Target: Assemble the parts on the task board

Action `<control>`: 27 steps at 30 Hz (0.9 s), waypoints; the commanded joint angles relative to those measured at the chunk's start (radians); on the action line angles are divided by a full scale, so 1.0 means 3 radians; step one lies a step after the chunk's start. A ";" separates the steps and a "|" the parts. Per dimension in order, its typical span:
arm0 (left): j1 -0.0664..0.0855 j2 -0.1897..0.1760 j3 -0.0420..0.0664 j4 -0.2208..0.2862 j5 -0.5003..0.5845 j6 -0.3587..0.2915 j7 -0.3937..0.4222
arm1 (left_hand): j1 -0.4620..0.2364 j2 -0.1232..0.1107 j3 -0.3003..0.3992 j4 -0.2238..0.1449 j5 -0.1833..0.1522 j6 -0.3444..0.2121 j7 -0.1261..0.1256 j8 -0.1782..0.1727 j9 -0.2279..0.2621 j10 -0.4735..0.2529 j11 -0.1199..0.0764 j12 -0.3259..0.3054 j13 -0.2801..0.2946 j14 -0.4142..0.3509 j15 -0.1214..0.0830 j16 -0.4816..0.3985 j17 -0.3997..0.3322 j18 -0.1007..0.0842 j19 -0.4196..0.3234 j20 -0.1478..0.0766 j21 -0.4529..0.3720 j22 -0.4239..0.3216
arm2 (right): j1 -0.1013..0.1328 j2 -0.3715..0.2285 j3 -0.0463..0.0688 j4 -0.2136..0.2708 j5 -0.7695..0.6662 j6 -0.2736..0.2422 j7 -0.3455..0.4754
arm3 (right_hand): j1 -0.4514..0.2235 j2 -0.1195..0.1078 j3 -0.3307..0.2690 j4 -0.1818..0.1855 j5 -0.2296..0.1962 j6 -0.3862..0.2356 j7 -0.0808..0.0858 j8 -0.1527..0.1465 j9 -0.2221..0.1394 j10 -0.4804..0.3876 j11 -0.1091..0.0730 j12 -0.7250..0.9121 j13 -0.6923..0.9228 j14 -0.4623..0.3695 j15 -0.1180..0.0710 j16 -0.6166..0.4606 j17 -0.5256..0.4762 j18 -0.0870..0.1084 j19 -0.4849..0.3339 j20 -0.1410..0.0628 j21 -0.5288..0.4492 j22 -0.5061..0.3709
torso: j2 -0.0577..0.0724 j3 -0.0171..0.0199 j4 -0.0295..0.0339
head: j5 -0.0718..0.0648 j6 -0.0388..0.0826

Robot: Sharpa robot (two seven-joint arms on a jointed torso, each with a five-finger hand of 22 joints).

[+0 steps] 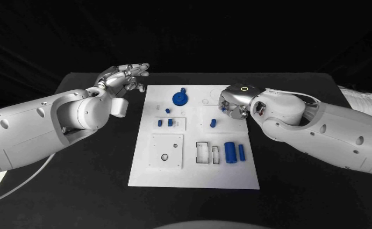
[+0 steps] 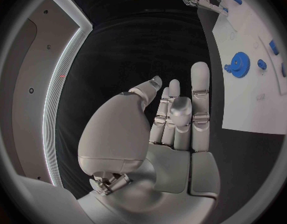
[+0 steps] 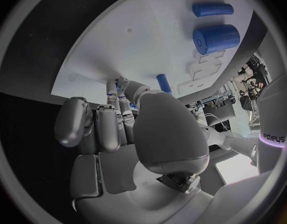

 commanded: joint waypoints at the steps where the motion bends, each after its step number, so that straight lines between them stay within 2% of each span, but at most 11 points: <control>1: 0.0001 -0.0001 0.0002 0.0012 -0.0042 0.0018 0.0001 | 0.0023 0.0022 0.0012 -0.0028 0.0008 -0.0019 0.0003 0.0018 -0.0001 -0.0030 0.0010 0.0019 0.0006 -0.0017 0.0016 0.0012 -0.0007 0.0058 0.0007 0.0026 -0.0015 -0.0006 | -0.0023 -0.0004 -0.0013 0.0014 -0.0064 -0.0215 -0.0071 | 0.0007 0.0041 0.0066 -0.0024 -0.0001 -0.0029 0.0031 -0.0009 0.0005 -0.0021 0.0022 0.0005 -0.0010 0.0175 -0.0007 0.0021 0.0013 0.0010 0.0013 0.0002 0.0017 0.0018 | -0.0002 -0.0001 0.0003 | 0.0002 -0.0002; 4: 0.0001 -0.0009 0.0002 0.0014 -0.0064 0.0012 -0.0002 | 0.0035 0.0027 0.0019 -0.0037 0.0008 -0.0023 0.0004 0.0022 -0.0001 -0.0039 0.0010 0.0028 0.0008 -0.0022 0.0016 0.0007 -0.0020 0.0061 0.0003 0.0026 -0.0030 -0.0020 | -0.0027 -0.0004 -0.0013 0.0026 -0.0061 -0.0327 -0.0075 | -0.0001 0.0038 0.0078 -0.0027 -0.0006 -0.0029 0.0033 -0.0008 0.0006 -0.0019 0.0024 0.0007 -0.0011 0.0177 -0.0006 0.0028 0.0020 0.0009 0.0015 0.0003 0.0022 0.0024 | 0.0001 0.0000 -0.0001 | 0.0013 0.0007; 8: 0.0002 -0.0014 0.0002 0.0013 -0.0075 0.0004 -0.0003 | 0.0036 0.0028 0.0019 -0.0038 0.0008 -0.0024 0.0005 0.0023 -0.0001 -0.0041 0.0011 0.0029 0.0008 -0.0024 0.0017 0.0004 -0.0025 0.0062 0.0001 0.0026 -0.0036 -0.0026 | -0.0029 -0.0008 -0.0013 0.0031 -0.0047 -0.0419 -0.0073 | -0.0026 0.0031 0.0094 -0.0028 -0.0017 -0.0020 0.0033 -0.0003 0.0011 -0.0010 0.0024 0.0012 -0.0012 0.0177 -0.0004 0.0032 0.0022 0.0008 0.0018 0.0006 0.0028 0.0032 | -0.0002 -0.0001 0.0007 | 0.0009 0.0003; 11: 0.0002 -0.0015 0.0002 0.0011 -0.0079 0.0002 -0.0003 | 0.0037 0.0028 0.0020 -0.0038 0.0008 -0.0024 0.0005 0.0023 -0.0001 -0.0042 0.0011 0.0030 0.0008 -0.0026 0.0017 0.0002 -0.0029 0.0063 0.0000 0.0026 -0.0041 -0.0030 | -0.0029 -0.0011 -0.0012 0.0030 -0.0030 -0.0466 -0.0067 | -0.0027 0.0031 0.0095 -0.0028 -0.0017 -0.0020 0.0033 -0.0003 0.0012 -0.0010 0.0024 0.0012 -0.0012 0.0177 -0.0004 0.0032 0.0022 0.0008 0.0019 0.0006 0.0028 0.0032 | -0.0004 -0.0002 0.0001 | 0.0018 0.0002; 18: 0.0002 -0.0015 0.0002 0.0003 -0.0082 0.0006 -0.0006 | 0.0039 0.0028 0.0021 -0.0041 0.0008 -0.0028 0.0007 0.0024 -0.0001 -0.0048 0.0013 0.0034 0.0008 -0.0029 0.0017 0.0001 -0.0033 0.0064 -0.0003 0.0027 -0.0049 -0.0037 | -0.0030 -0.0019 -0.0012 0.0041 0.0008 -0.0522 -0.0055 | -0.0054 0.0024 0.0105 -0.0023 -0.0026 -0.0019 0.0033 -0.0002 0.0015 -0.0008 0.0025 0.0012 -0.0015 0.0178 -0.0003 0.0038 0.0027 0.0009 0.0019 0.0008 0.0029 0.0032 | 0.0000 0.0004 -0.0004 | 0.0025 0.0006; 27: 0.0002 -0.0017 0.0002 -0.0014 -0.0082 0.0007 -0.0014 | 0.0039 0.0027 0.0021 -0.0044 0.0007 -0.0037 0.0010 0.0025 -0.0002 -0.0059 0.0016 0.0039 0.0008 -0.0032 0.0020 -0.0002 -0.0039 0.0065 -0.0007 0.0028 -0.0057 -0.0043 | -0.0030 -0.0079 -0.0011 0.0113 0.0031 -0.0541 -0.0056 | -0.0076 0.0014 0.0106 -0.0020 -0.0033 -0.0015 0.0031 0.0001 0.0019 -0.0004 0.0024 0.0013 -0.0016 0.0178 -0.0003 0.0038 0.0025 0.0009 0.0018 0.0009 0.0029 0.0031 | 0.0000 0.0002 -0.0003 | 0.0023 0.0000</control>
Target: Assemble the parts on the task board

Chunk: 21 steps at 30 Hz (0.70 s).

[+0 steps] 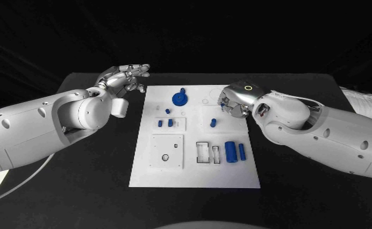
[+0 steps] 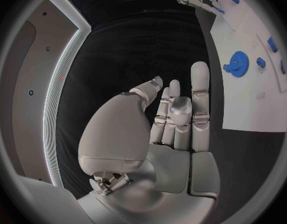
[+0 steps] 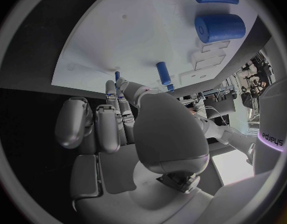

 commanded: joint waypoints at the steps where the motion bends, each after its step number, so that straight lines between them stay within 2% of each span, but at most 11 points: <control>1: 0.0002 0.0000 0.0002 -0.0002 -0.0026 0.0015 0.0008 | 0.0020 0.0008 0.0002 -0.0026 0.0007 -0.0024 -0.0001 0.0013 -0.0002 -0.0021 0.0002 0.0022 0.0005 -0.0021 0.0008 -0.0002 -0.0003 0.0065 0.0000 0.0021 -0.0019 -0.0004 | 0.0000 -0.0034 0.0003 0.0047 0.0012 -0.0072 -0.0008 | -0.0046 -0.0016 0.0014 -0.0001 -0.0008 0.0018 0.0002 0.0011 0.0004 0.0013 -0.0008 0.0021 0.0000 0.0178 -0.0003 0.0020 0.0000 0.0010 0.0019 0.0009 0.0015 0.0000 | 0.0000 -0.0001 -0.0001 | 0.0001 -0.0007; 7: 0.0002 -0.0002 0.0002 -0.0008 -0.0026 0.0012 0.0007 | 0.0019 0.0007 0.0002 -0.0027 0.0007 -0.0032 0.0003 0.0014 -0.0003 -0.0032 0.0005 0.0026 0.0005 -0.0022 0.0010 -0.0001 -0.0003 0.0064 -0.0001 0.0022 -0.0020 -0.0004 | 0.0000 -0.0119 0.0012 0.0185 0.0036 -0.0100 -0.0013 | -0.0052 -0.0020 0.0014 -0.0001 -0.0010 0.0022 0.0001 0.0013 0.0006 0.0017 -0.0010 0.0022 0.0001 0.0177 -0.0003 0.0020 -0.0001 0.0009 0.0019 0.0009 0.0016 0.0002 | 0.0000 -0.0001 -0.0004 | 0.0007 -0.0007; 13: 0.0001 0.0000 0.0002 -0.0013 -0.0026 0.0014 0.0014 | 0.0018 0.0005 0.0001 -0.0029 0.0007 -0.0040 0.0005 0.0015 -0.0003 -0.0043 0.0009 0.0031 0.0005 -0.0022 0.0012 0.0001 -0.0002 0.0064 -0.0002 0.0023 -0.0022 -0.0005 | 0.0000 -0.0165 0.0036 0.0404 0.0048 -0.0201 0.0005 | -0.0054 -0.0022 0.0014 -0.0003 -0.0010 0.0023 0.0000 0.0013 0.0007 0.0019 -0.0011 0.0023 0.0001 0.0178 -0.0004 0.0024 0.0004 0.0008 0.0021 0.0009 0.0020 0.0007 | -0.0001 -0.0001 -0.0003 | 0.0030 -0.0009; 17: 0.0001 0.0007 0.0002 -0.0015 -0.0026 0.0016 0.0016 | 0.0018 0.0005 0.0001 -0.0030 0.0007 -0.0043 0.0006 0.0016 -0.0003 -0.0047 0.0010 0.0032 0.0005 -0.0023 0.0013 0.0000 -0.0003 0.0064 -0.0003 0.0024 -0.0023 -0.0005 | -0.0001 -0.0140 0.0048 0.0542 0.0047 -0.0200 0.0020 | -0.0061 -0.0033 0.0011 -0.0006 -0.0010 0.0027 -0.0001 0.0015 0.0010 0.0022 -0.0012 0.0024 0.0001 0.0178 -0.0005 0.0026 0.0005 0.0008 0.0021 0.0008 0.0021 0.0009 | 0.0000 -0.0001 0.0004 | 0.0069 -0.0011; 21: 0.0001 0.0015 0.0002 -0.0015 -0.0029 0.0015 0.0016 | 0.0019 0.0006 0.0002 -0.0031 0.0008 -0.0046 0.0007 0.0016 -0.0004 -0.0051 0.0011 0.0035 0.0005 -0.0027 0.0014 -0.0004 -0.0014 0.0066 -0.0007 0.0025 -0.0038 -0.0019 | -0.0006 -0.0067 0.0053 0.0642 0.0022 -0.0189 0.0034 | -0.0064 -0.0037 0.0010 -0.0008 -0.0010 0.0028 -0.0001 0.0016 0.0010 0.0023 -0.0013 0.0024 0.0000 0.0179 -0.0005 0.0029 0.0008 0.0009 0.0021 0.0008 0.0021 0.0009 | -0.0003 -0.0005 0.0006 | 0.0138 -0.0013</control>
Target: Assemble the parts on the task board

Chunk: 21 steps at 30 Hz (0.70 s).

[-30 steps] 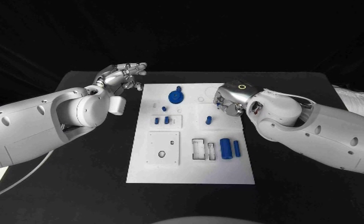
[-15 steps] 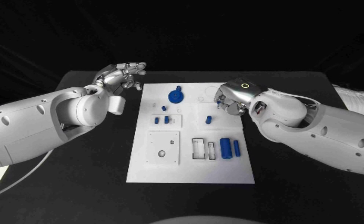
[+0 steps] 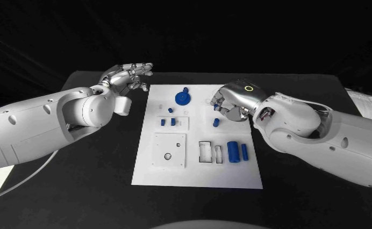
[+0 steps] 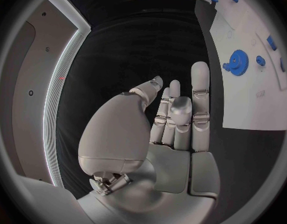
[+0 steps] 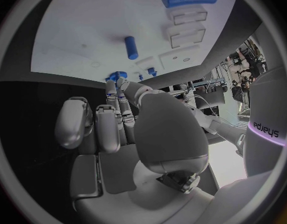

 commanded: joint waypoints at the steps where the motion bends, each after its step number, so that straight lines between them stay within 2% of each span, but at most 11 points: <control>1: 0.0001 0.0011 0.0002 0.0002 -0.0025 0.0017 0.0022 | 0.0020 0.0007 0.0003 -0.0013 0.0008 -0.0023 0.0007 0.0017 -0.0004 -0.0023 0.0006 0.0013 0.0005 -0.0019 0.0006 -0.0005 -0.0010 0.0067 -0.0003 0.0020 -0.0033 -0.0017 | -0.0008 0.0056 0.0004 0.0066 -0.0034 -0.0043 0.0031 | -0.0028 -0.0001 0.0012 -0.0009 -0.0005 0.0015 -0.0001 0.0016 0.0006 0.0005 -0.0006 0.0009 -0.0002 0.0179 -0.0005 0.0015 0.0005 0.0009 0.0021 0.0008 0.0021 0.0004 | -0.0003 -0.0004 0.0006 | 0.0078 -0.0009; 3: 0.0001 0.0014 0.0002 0.0003 -0.0030 0.0016 0.0022 | 0.0020 0.0007 0.0003 -0.0013 0.0008 -0.0023 0.0007 0.0017 -0.0004 -0.0023 0.0006 0.0013 0.0005 -0.0019 0.0006 -0.0005 -0.0010 0.0067 -0.0003 0.0020 -0.0033 -0.0017 | -0.0015 0.0097 0.0005 0.0085 -0.0041 -0.0036 0.0038 | -0.0028 -0.0002 0.0012 -0.0009 -0.0005 0.0015 -0.0001 0.0016 0.0006 0.0005 -0.0006 0.0009 -0.0002 0.0179 -0.0006 0.0017 0.0007 0.0008 0.0022 0.0008 0.0023 0.0007 | -0.0002 -0.0005 0.0007 | 0.0115 -0.0016; 6: 0.0001 0.0023 0.0002 0.0004 -0.0034 0.0016 0.0025 | 0.0020 0.0007 0.0003 -0.0013 0.0008 -0.0023 0.0007 0.0017 -0.0004 -0.0023 0.0006 0.0013 0.0005 -0.0019 0.0006 -0.0005 -0.0010 0.0067 -0.0003 0.0020 -0.0033 -0.0017 | -0.0043 0.0185 0.0006 0.0098 -0.0045 -0.0016 0.0054 | -0.0028 -0.0002 0.0011 -0.0010 -0.0005 0.0015 -0.0001 0.0017 0.0007 0.0005 -0.0006 0.0009 -0.0002 0.0179 -0.0006 0.0016 0.0006 0.0008 0.0022 0.0008 0.0022 0.0006 | -0.0001 -0.0011 0.0006 | 0.0219 -0.0037; 9: 0.0001 0.0034 0.0002 0.0007 -0.0036 0.0016 0.0027 | 0.0020 0.0007 0.0003 -0.0013 0.0008 -0.0023 0.0007 0.0017 -0.0004 -0.0023 0.0006 0.0013 0.0005 -0.0019 0.0006 -0.0005 -0.0010 0.0067 -0.0003 0.0020 -0.0033 -0.0017 | -0.0095 0.0261 0.0006 0.0091 -0.0043 0.0007 0.0071 | -0.0028 -0.0003 0.0012 -0.0010 -0.0005 0.0015 -0.0001 0.0017 0.0007 0.0005 -0.0006 0.0009 -0.0002 0.0179 -0.0006 0.0019 0.0009 0.0009 0.0021 0.0008 0.0021 0.0004 | -0.0004 -0.0011 0.0008 | 0.0291 -0.0053; 11: 0.0001 0.0038 0.0002 0.0015 -0.0037 0.0015 0.0027 | 0.0022 0.0007 0.0004 -0.0016 0.0008 -0.0028 0.0008 0.0018 -0.0004 -0.0031 0.0008 0.0017 0.0005 -0.0020 0.0007 -0.0004 -0.0010 0.0067 -0.0004 0.0021 -0.0035 -0.0018 | -0.0151 0.0322 0.0005 0.0070 -0.0025 0.0025 0.0097 | -0.0029 -0.0003 0.0011 -0.0011 -0.0004 0.0015 -0.0001 0.0017 0.0007 0.0005 -0.0006 0.0009 -0.0002 0.0179 -0.0006 0.0016 0.0006 0.0009 0.0021 0.0008 0.0020 0.0002 | -0.0001 -0.0007 0.0003 | 0.0346 -0.0050; 14: 0.0001 0.0040 0.0002 0.0031 -0.0038 0.0013 0.0025 | 0.0022 0.0007 0.0004 -0.0016 0.0008 -0.0028 0.0008 0.0018 -0.0004 -0.0031 0.0008 0.0017 0.0005 -0.0020 0.0007 -0.0004 -0.0010 0.0067 -0.0004 0.0021 -0.0035 -0.0018 | -0.0260 0.0404 0.0004 0.0036 -0.0006 0.0040 0.0134 | -0.0030 -0.0008 0.0010 -0.0014 -0.0004 0.0015 -0.0001 0.0017 0.0008 0.0005 -0.0006 0.0008 -0.0002 0.0179 -0.0006 0.0016 0.0005 0.0010 0.0020 0.0008 0.0019 0.0000 | 0.0003 -0.0006 0.0000 | 0.0419 -0.0064; 16: 0.0001 0.0041 0.0002 0.0039 -0.0038 0.0010 0.0025 | 0.0021 0.0006 0.0003 -0.0016 0.0007 -0.0031 0.0010 0.0019 -0.0004 -0.0035 0.0010 0.0020 0.0005 -0.0022 0.0008 -0.0005 -0.0012 0.0068 -0.0007 0.0022 -0.0040 -0.0023 | -0.0339 0.0468 0.0004 -0.0004 0.0003 0.0045 0.0158 | -0.0029 -0.0010 0.0010 -0.0017 -0.0003 0.0014 0.0000 0.0016 0.0008 0.0004 -0.0006 0.0007 -0.0003 0.0179 -0.0006 0.0018 0.0007 0.0010 0.0019 0.0007 0.0017 -0.0003 | 0.0004 -0.0008 0.0002 | 0.0471 -0.0091; 18: 0.0001 0.0043 0.0002 0.0043 -0.0038 0.0009 0.0025 | 0.0021 0.0006 0.0003 -0.0016 0.0007 -0.0031 0.0010 0.0019 -0.0004 -0.0035 0.0010 0.0020 0.0005 -0.0022 0.0008 -0.0005 -0.0012 0.0068 -0.0007 0.0022 -0.0040 -0.0023 | -0.0392 0.0519 0.0004 -0.0045 0.0008 0.0048 0.0176 | -0.0029 -0.0010 0.0010 -0.0017 -0.0003 0.0014 0.0000 0.0016 0.0008 0.0004 -0.0006 0.0007 -0.0003 0.0179 -0.0006 0.0017 0.0006 0.0010 0.0019 0.0007 0.0017 -0.0003 | 0.0001 -0.0005 0.0000 | 0.0513 -0.0120; 21: 0.0002 0.0048 0.0002 0.0047 -0.0039 0.0009 0.0025 | 0.0021 0.0006 0.0003 -0.0016 0.0007 -0.0031 0.0010 0.0019 -0.0004 -0.0035 0.0010 0.0020 0.0005 -0.0022 0.0008 -0.0005 -0.0012 0.0068 -0.0007 0.0022 -0.0040 -0.0023 | -0.0450 0.0578 0.0003 -0.0095 0.0014 0.0048 0.0196 | -0.0029 -0.0011 0.0010 -0.0018 -0.0002 0.0014 0.0000 0.0016 0.0008 0.0003 -0.0006 0.0007 -0.0003 0.0179 -0.0006 0.0018 0.0006 0.0011 0.0018 0.0007 0.0016 -0.0006 | 0.0003 -0.0008 0.0005 | 0.0563 -0.0159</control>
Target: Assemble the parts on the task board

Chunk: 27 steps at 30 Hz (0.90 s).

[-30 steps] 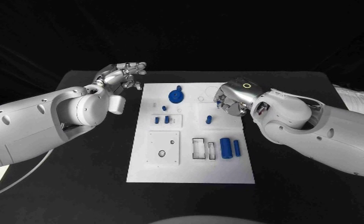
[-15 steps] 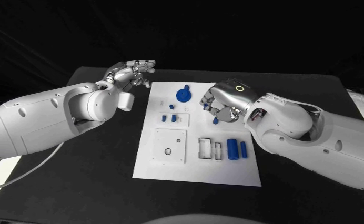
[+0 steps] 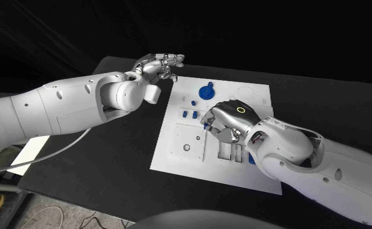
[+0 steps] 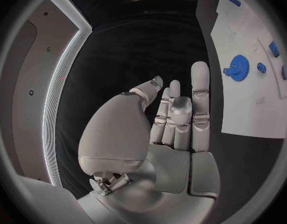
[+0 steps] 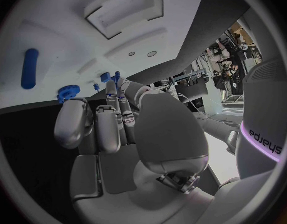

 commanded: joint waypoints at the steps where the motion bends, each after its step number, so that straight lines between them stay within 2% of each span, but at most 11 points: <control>1: 0.0002 0.0011 0.0002 0.0014 -0.0023 0.0012 0.0024 | 0.0021 0.0006 0.0003 -0.0017 0.0007 -0.0019 -0.0002 0.0019 -0.0004 -0.0024 -0.0002 0.0020 0.0004 -0.0022 0.0009 -0.0005 -0.0005 0.0067 -0.0007 0.0022 -0.0018 -0.0003 | -0.0050 0.0052 0.0003 -0.0051 0.0007 0.0034 0.0094 | -0.0025 -0.0006 0.0012 -0.0018 0.0006 0.0014 0.0001 0.0010 0.0004 -0.0001 -0.0010 0.0007 -0.0002 0.0179 -0.0006 0.0018 0.0003 0.0011 0.0018 0.0007 0.0015 -0.0007 | 0.0002 -0.0001 0.0005 | 0.0082 -0.0057; 7: 0.0002 0.0021 0.0002 0.0019 -0.0023 0.0019 0.0020 | 0.0021 0.0006 0.0003 -0.0017 0.0007 -0.0019 -0.0002 0.0019 -0.0004 -0.0024 -0.0002 0.0020 0.0004 -0.0022 0.0009 -0.0005 -0.0005 0.0067 -0.0007 0.0022 -0.0018 -0.0003 | -0.0124 0.0123 0.0002 -0.0103 0.0011 0.0036 0.0121 | -0.0025 -0.0006 0.0012 -0.0020 0.0007 0.0013 0.0001 0.0010 0.0004 -0.0001 -0.0010 0.0006 -0.0002 0.0179 -0.0006 0.0020 0.0006 0.0011 0.0018 0.0007 0.0015 -0.0007 | 0.0000 0.0001 0.0002 | 0.0135 -0.0086; 12: 0.0002 0.0022 0.0002 0.0023 -0.0023 0.0022 0.0018 | 0.0020 0.0005 0.0002 -0.0018 0.0007 -0.0024 0.0000 0.0020 -0.0004 -0.0031 0.0000 0.0024 0.0004 -0.0025 0.0011 -0.0006 -0.0009 0.0067 -0.0008 0.0023 -0.0021 -0.0004 | -0.0162 0.0158 0.0001 -0.0134 0.0011 0.0037 0.0134 | -0.0024 -0.0005 0.0014 -0.0022 0.0008 0.0012 0.0002 0.0009 0.0004 -0.0002 -0.0010 0.0006 -0.0003 0.0179 -0.0006 0.0020 0.0005 0.0012 0.0017 0.0007 0.0014 -0.0010 | 0.0001 0.0005 -0.0009 | 0.0157 -0.0099; 20: 0.0002 0.0030 0.0002 0.0024 -0.0023 0.0027 0.0012 | 0.0020 0.0005 0.0002 -0.0018 0.0007 -0.0024 0.0000 0.0020 -0.0004 -0.0031 0.0000 0.0024 0.0004 -0.0025 0.0011 -0.0006 -0.0009 0.0067 -0.0008 0.0023 -0.0021 -0.0004 | -0.0179 0.0183 -0.0005 -0.0173 0.0012 0.0051 0.0139 | -0.0024 -0.0004 0.0014 -0.0023 0.0008 0.0011 0.0003 0.0009 0.0004 -0.0003 -0.0009 0.0005 -0.0003 0.0179 -0.0006 0.0018 0.0002 0.0012 0.0017 0.0007 0.0014 -0.0010 | -0.0003 0.0002 -0.0002 | 0.0162 -0.0115; 27: 0.0002 0.0032 0.0002 0.0023 -0.0023 0.0031 0.0009 | 0.0020 0.0005 0.0002 -0.0018 0.0007 -0.0024 0.0000 0.0020 -0.0004 -0.0031 0.0000 0.0024 0.0004 -0.0025 0.0011 -0.0006 -0.0009 0.0067 -0.0008 0.0023 -0.0021 -0.0004 | -0.0182 0.0188 -0.0007 -0.0183 0.0012 0.0070 0.0138 | -0.0024 -0.0004 0.0014 -0.0023 0.0008 0.0011 0.0003 0.0009 0.0004 -0.0003 -0.0009 0.0005 -0.0003 0.0179 -0.0006 0.0018 0.0002 0.0012 0.0017 0.0007 0.0014 -0.0010 | -0.0002 0.0004 -0.0005 | 0.0171 -0.0126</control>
